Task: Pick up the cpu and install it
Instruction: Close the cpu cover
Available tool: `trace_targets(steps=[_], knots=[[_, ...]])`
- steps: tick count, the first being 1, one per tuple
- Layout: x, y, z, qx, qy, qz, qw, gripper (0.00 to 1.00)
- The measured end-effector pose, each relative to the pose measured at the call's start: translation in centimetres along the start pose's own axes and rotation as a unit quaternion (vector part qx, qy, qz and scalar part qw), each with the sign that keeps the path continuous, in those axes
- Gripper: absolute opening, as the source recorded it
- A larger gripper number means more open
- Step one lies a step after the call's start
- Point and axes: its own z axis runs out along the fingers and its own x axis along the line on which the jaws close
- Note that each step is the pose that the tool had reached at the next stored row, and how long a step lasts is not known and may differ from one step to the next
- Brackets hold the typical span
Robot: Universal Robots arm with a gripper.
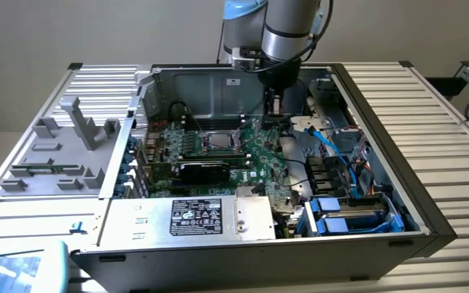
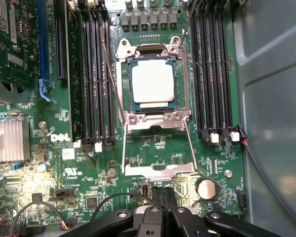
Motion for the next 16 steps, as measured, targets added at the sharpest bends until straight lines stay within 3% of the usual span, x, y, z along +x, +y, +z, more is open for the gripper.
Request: trace_targets(steps=[7, 10, 16], knots=[[-0.2, 0.44, 0.12, -0.0024, -0.0031, 0.004, 1.0, 0.12], [-0.2, 0.81, 0.1, -0.0044, -0.0073, 0.006, 0.9999, 0.12], [-0.2, 1.24, -1.29, -0.0071, -0.0121, 0.007, 0.9999, 0.12]])
